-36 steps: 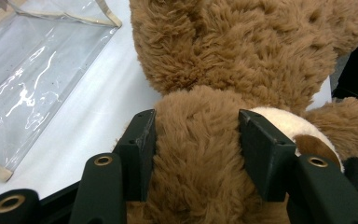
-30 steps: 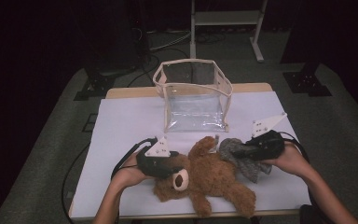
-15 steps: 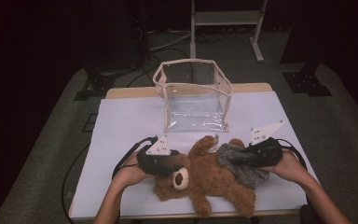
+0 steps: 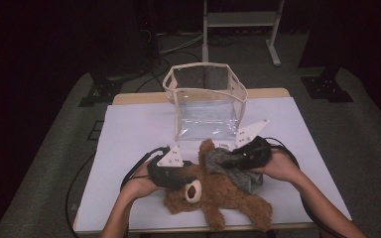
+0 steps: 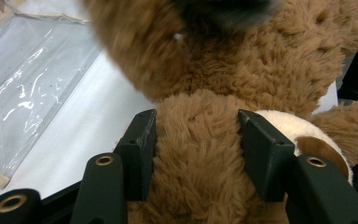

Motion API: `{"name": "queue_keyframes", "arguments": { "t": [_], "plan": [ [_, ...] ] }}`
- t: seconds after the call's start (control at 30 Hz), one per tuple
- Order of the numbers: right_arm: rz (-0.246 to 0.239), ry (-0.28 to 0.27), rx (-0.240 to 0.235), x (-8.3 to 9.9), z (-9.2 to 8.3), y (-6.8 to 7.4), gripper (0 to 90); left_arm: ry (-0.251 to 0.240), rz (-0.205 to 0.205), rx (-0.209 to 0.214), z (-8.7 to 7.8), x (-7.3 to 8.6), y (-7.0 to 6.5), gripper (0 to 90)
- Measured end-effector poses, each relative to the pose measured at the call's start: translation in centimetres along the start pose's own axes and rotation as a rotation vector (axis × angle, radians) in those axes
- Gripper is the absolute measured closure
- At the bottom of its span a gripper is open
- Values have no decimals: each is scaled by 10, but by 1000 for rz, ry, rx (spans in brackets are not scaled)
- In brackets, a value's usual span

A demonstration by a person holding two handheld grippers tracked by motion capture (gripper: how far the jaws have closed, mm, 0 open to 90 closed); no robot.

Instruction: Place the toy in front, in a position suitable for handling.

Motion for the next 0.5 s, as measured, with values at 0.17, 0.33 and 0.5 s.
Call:
{"name": "queue_keyframes", "arguments": {
  "t": [0.17,0.33,0.5],
  "plan": [
    [0,75,9,2,20,-12,745,-5,1,-2,-1,0,0,485],
    [40,75,23,16,7,-18,745,-8,-6,1,0,0,1,485],
    [17,30,24,-4,4,-14,745,-4,-3,0,1,0,0,485]
  ]
}}
Point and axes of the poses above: each handheld gripper's, and its own axes: z roughly forward along the jaws, x roughly out of its underside, y roughly to its left, the point moved 9 cm from there along z, roughly forward along the jaws, and after that the axes turned 15 degrees about -y, right-handed, at the moved point
